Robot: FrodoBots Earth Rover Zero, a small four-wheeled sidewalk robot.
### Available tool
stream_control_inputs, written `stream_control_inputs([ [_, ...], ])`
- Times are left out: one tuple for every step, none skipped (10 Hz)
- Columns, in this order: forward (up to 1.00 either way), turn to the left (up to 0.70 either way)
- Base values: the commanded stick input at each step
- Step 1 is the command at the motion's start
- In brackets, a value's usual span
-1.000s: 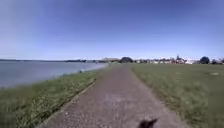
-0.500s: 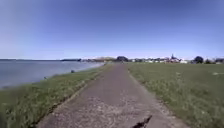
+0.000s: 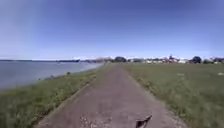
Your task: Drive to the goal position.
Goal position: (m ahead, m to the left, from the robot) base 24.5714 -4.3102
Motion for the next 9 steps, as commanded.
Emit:
stream_control_inputs([
  [0.70, 0.00],
  [0.70, 0.00],
  [0.70, 0.00],
  [0.70, 0.00],
  [0.70, 0.00],
  [0.70, 0.00],
  [0.70, 0.00],
  [0.70, 0.00],
  [0.70, 0.00],
])
